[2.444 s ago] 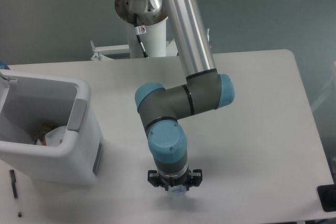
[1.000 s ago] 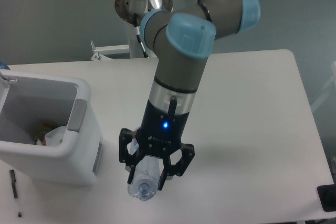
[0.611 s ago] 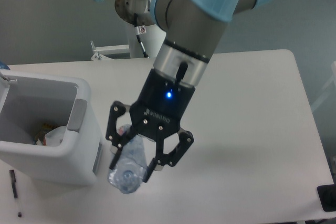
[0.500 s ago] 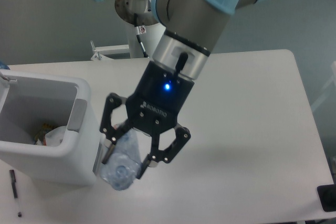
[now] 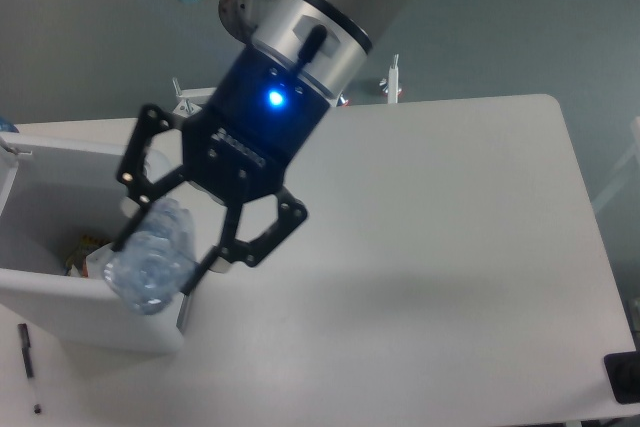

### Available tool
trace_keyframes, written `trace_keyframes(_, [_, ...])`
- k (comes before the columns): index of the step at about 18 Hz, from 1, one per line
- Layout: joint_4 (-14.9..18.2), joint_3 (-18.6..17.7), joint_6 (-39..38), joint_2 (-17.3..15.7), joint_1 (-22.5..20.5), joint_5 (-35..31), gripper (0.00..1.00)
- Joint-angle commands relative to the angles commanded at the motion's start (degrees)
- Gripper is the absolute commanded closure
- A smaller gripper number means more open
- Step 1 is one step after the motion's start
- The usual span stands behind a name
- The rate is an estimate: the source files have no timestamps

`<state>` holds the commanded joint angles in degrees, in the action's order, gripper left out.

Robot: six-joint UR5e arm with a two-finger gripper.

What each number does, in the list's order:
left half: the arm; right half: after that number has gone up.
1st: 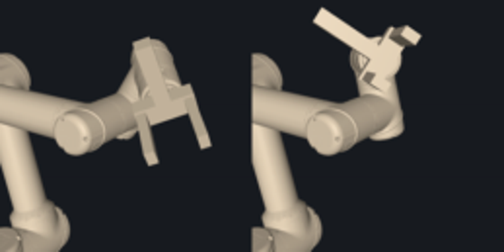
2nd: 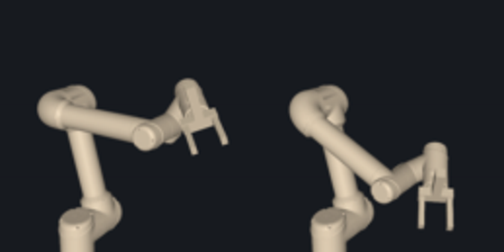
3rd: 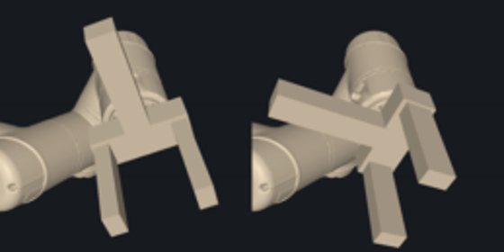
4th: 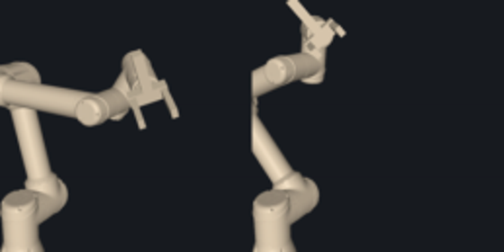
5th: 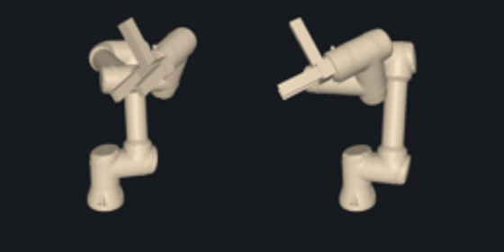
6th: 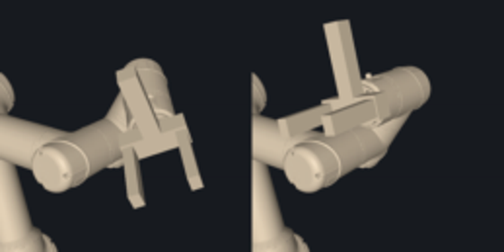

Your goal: Place the trash in the trash can

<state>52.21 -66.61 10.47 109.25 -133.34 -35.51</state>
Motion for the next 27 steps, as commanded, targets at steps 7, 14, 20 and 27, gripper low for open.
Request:
trace_keyframes(7, [-4.22,-7.22,0.16,-1.76,3.70,-1.58,0.57])
trace_keyframes(14, [-6.15,-8.62,3.67,-1.14,3.70,-1.67,0.08])
trace_keyframes(20, [-6.33,-11.96,7.63,-2.38,2.65,-1.67,0.00])
trace_keyframes(27, [-6.33,-11.97,13.51,-2.46,-5.08,-1.67,0.00])
